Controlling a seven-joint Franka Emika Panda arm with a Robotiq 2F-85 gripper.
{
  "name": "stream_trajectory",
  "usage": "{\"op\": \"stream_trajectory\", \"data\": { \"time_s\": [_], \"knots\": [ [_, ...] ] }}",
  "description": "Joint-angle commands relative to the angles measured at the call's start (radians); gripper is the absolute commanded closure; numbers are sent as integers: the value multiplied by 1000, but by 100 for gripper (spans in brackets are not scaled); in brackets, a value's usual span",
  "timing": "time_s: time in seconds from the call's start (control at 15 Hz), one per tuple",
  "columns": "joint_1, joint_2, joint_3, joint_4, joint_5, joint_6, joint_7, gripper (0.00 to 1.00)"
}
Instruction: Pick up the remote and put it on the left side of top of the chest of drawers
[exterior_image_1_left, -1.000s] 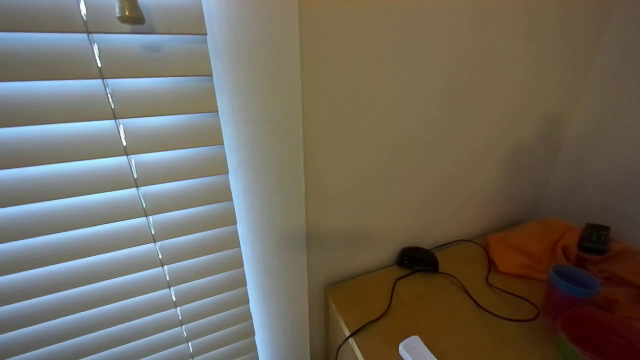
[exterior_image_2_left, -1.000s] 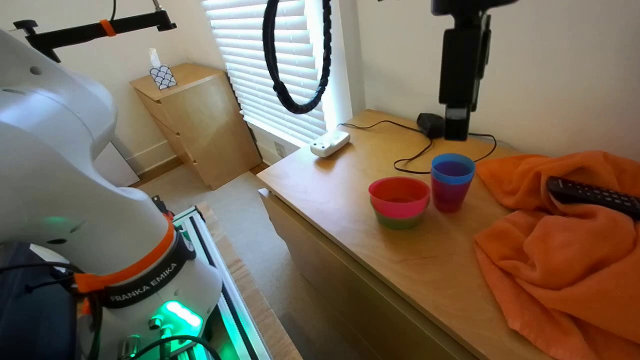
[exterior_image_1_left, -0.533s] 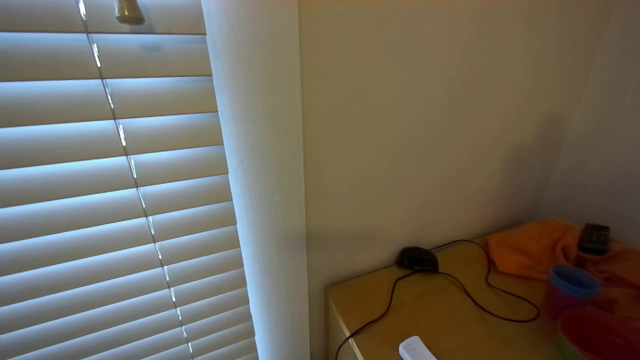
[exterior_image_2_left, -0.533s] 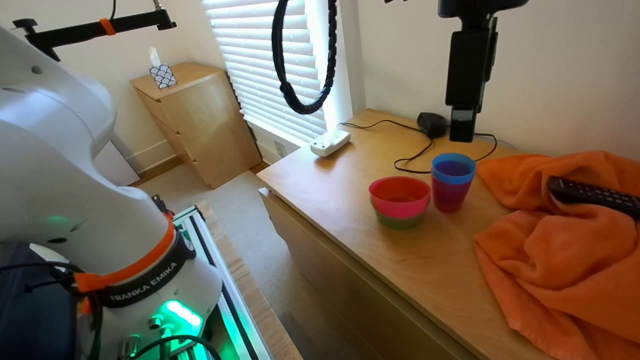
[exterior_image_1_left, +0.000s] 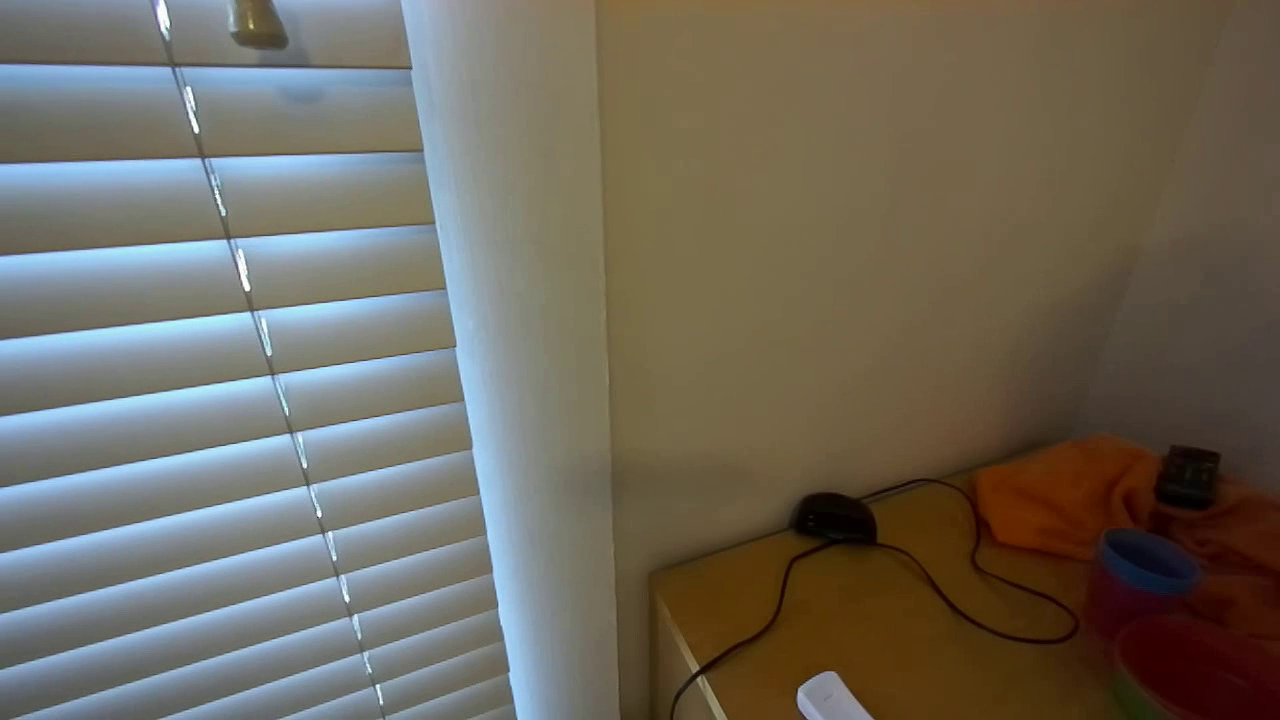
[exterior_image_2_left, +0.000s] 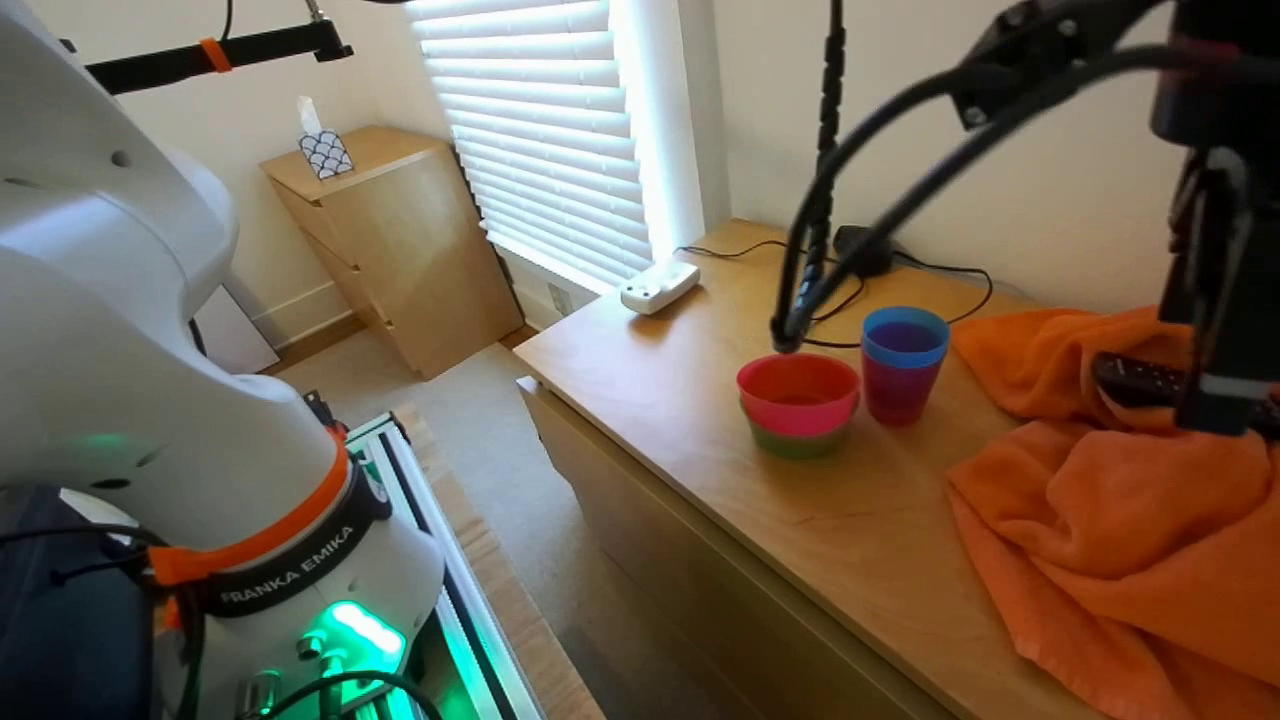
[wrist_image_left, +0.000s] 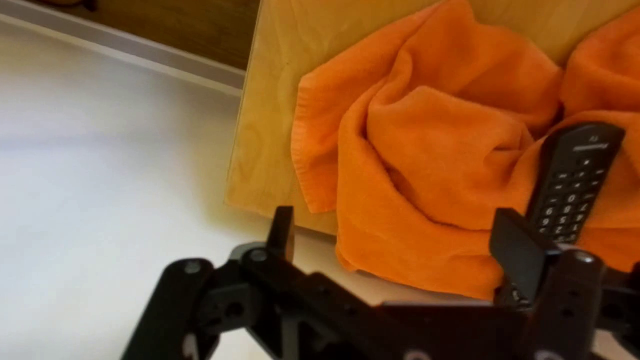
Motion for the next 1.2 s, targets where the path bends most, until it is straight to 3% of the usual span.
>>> {"op": "stream_trajectory", "data": {
  "time_s": [0.0, 0.2, 0.6, 0.67, 0.93, 1.13],
  "knots": [
    [-13, 214, -30, 218, 129, -47, -102, 0],
    [-32, 344, -28, 371, 216, -106, -144, 0],
    [-52, 534, -15, 629, 284, -243, -105, 0],
    [-25, 471, -30, 535, 250, -188, -112, 0],
    [-24, 490, -29, 560, 251, -193, -112, 0],
    [-30, 530, -9, 571, 279, -66, -126, 0]
  ]
}}
